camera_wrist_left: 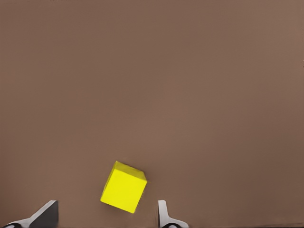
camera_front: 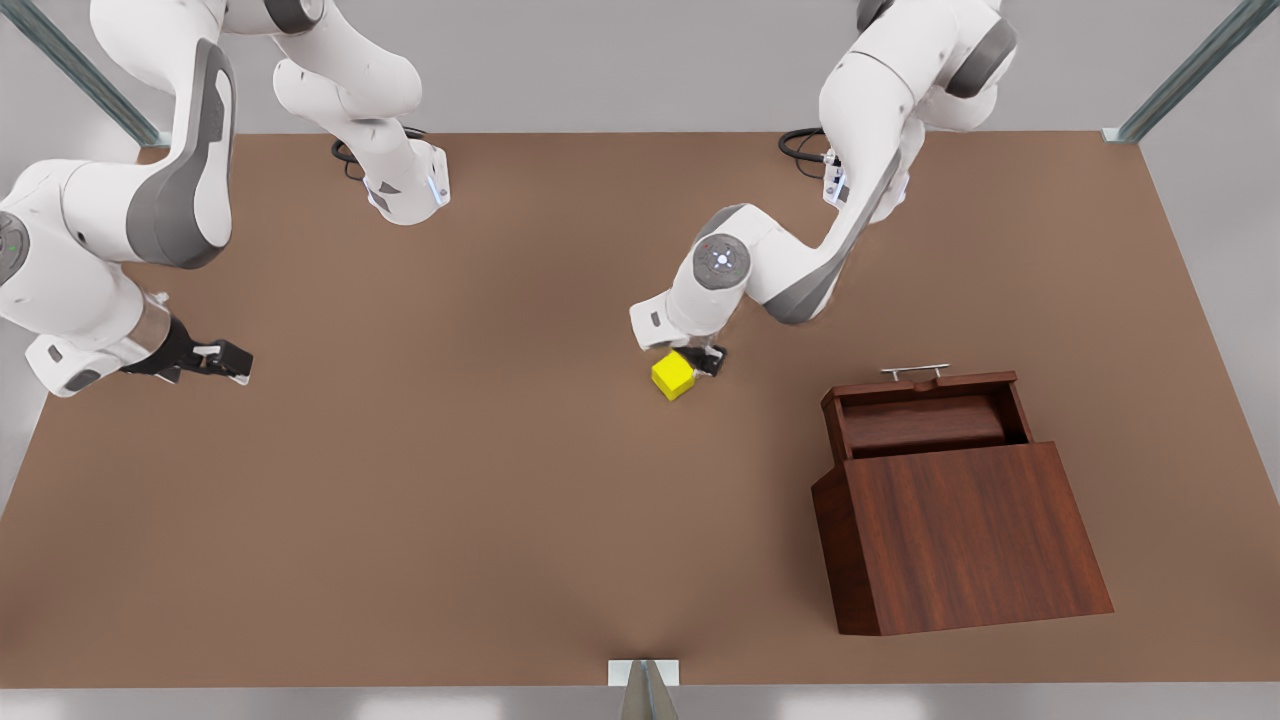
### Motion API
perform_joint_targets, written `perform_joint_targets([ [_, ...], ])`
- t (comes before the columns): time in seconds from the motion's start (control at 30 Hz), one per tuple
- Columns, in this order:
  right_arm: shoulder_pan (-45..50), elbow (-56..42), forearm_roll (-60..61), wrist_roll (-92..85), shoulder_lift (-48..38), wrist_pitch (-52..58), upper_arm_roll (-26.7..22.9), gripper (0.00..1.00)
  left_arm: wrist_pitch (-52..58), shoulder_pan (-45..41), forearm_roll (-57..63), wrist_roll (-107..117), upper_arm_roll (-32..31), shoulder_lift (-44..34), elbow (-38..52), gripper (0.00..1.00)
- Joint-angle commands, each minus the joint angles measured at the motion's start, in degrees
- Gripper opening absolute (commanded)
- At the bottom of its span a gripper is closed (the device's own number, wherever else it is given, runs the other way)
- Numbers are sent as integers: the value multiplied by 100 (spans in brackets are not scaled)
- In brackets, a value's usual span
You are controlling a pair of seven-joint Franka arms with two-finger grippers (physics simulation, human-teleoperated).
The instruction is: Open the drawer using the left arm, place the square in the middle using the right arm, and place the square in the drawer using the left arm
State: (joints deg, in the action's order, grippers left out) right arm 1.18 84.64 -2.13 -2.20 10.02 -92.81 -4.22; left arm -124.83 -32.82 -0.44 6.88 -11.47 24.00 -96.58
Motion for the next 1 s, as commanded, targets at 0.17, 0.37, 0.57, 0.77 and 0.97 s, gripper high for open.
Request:
perform_joint_targets([
  [0.17, 6, -9, 46, 0, -27, -167, -8, 100, -1227, -181, 1353, -1637, -4, 79, -994, 100],
  [0.37, -3, -9, 37, 44, -9, -167, -8, 100, -1597, -190, 1345, -1664, 5, 457, -1249, 100],
  [0.57, -3, -9, 37, 61, 8, -167, -8, 100, -1597, -199, 1336, -1303, 13, 782, -1249, 100],
  [0.77, -3, -9, 37, 53, 0, -158, -8, 100, -1606, -199, 1336, -1233, 31, 993, -1240, 100],
  [0.97, 6, -9, 37, 70, 8, -167, -8, 100, -1685, -199, 1336, -1066, 40, 1107, -1240, 70],
])
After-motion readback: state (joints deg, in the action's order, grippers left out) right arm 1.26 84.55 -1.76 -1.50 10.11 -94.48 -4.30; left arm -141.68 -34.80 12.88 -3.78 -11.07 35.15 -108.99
